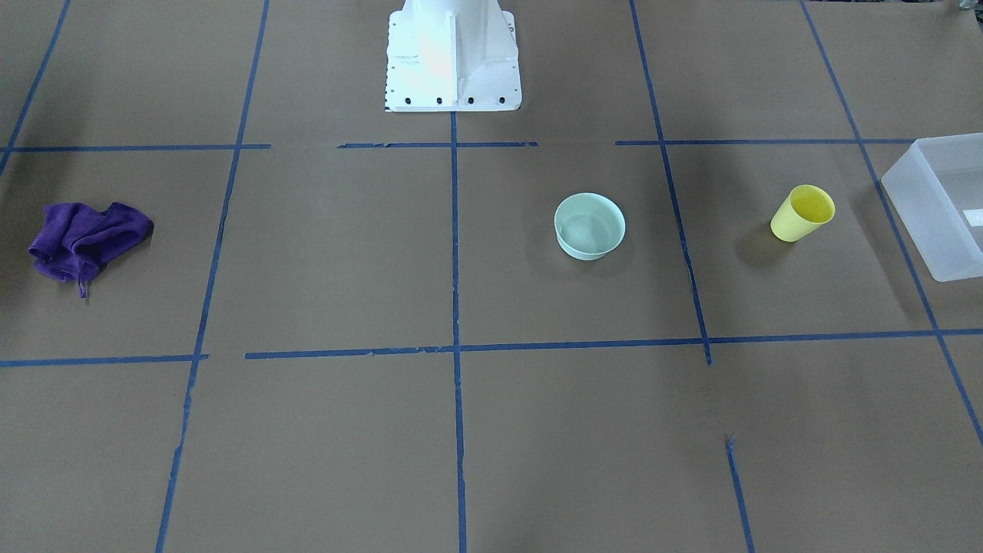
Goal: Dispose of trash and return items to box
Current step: 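Move the left gripper down onto the yellow cup and grasp it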
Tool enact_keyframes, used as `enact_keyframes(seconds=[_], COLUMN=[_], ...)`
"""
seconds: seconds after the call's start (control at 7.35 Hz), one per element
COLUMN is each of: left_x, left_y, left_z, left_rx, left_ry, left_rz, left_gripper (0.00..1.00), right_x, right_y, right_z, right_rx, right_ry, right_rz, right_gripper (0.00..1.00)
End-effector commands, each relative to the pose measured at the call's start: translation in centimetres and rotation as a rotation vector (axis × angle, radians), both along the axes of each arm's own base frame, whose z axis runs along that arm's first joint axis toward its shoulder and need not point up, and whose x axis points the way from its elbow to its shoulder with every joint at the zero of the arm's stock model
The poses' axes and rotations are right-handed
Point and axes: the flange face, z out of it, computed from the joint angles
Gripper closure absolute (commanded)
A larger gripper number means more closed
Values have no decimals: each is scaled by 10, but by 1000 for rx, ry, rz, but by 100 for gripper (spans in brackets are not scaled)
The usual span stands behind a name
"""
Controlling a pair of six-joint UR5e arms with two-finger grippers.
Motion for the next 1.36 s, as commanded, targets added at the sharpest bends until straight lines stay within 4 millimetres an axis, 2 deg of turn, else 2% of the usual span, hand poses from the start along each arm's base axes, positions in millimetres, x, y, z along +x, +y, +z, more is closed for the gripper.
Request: enact_keyframes(seconds=[0.0,0.27,0.54,0.95,1.22], left_x=[62,110,143,185,201], left_y=[1,34,71,84,91], left_z=[-22,-7,17,30,40], left_rx=[-31,-87,-93,-142,-130], left_ry=[71,130,122,78,106], left_rz=[-42,-65,-96,-113,-109], left_gripper=[0,1,2,2,2], right_x=[-1,-2,-2,-2,-2], right_y=[-1,-7,-7,-7,-7], right_z=[-7,-11,-12,-14,-14], right_rx=[12,15,16,20,22], right_ry=[-1,4,6,-5,-5], right_rz=[-1,-5,-5,-4,-4], right_gripper=[0,0,0,0,0])
